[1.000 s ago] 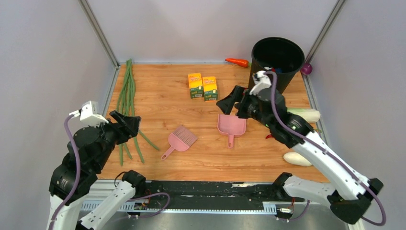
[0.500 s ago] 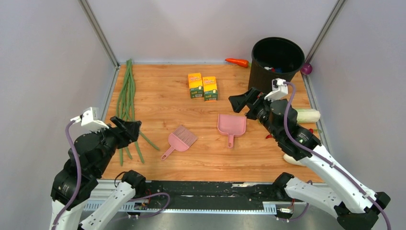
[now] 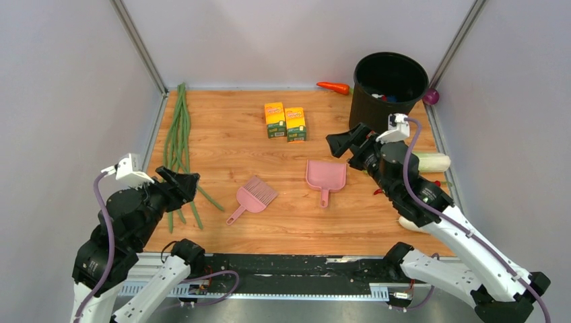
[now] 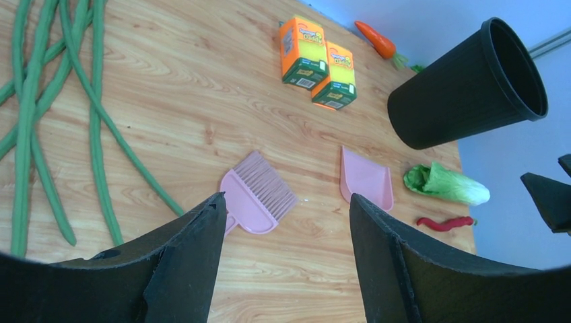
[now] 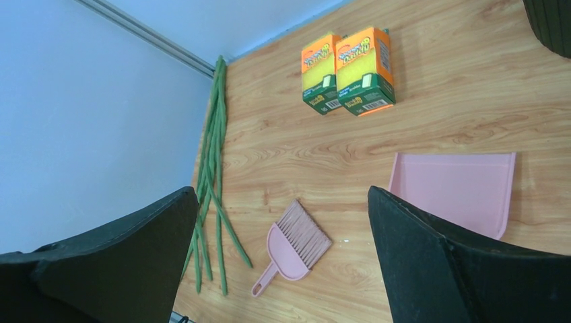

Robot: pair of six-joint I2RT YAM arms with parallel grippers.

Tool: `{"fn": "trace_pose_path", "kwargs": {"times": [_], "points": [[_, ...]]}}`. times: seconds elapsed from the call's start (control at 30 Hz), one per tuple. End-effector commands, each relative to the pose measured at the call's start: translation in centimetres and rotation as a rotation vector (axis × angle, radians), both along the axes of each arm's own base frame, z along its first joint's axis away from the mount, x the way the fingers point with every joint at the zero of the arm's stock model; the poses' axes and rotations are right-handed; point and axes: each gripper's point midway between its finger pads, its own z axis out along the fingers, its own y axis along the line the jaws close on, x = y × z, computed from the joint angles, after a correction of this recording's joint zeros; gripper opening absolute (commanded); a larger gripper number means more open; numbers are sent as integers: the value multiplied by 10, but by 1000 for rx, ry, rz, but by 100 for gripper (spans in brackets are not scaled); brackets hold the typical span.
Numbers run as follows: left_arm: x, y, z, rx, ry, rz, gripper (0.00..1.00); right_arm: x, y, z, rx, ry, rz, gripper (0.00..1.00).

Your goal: Sweep away the paper scraps from the table

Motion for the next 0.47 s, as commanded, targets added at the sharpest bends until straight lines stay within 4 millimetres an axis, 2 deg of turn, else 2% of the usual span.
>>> {"fn": "trace_pose_path", "kwargs": {"times": [0.0, 0.23, 0.43], "points": [[-6, -3, -6, -48, -1, -15, 74, 0, -1, 8, 27, 44, -22, 100], [-8, -3, -13, -23, 13, -23, 73, -10, -15, 1, 73, 46, -57, 100], [-10, 0, -11, -6, 9, -23, 74, -12, -13, -2, 66, 56, -41, 100]]}}
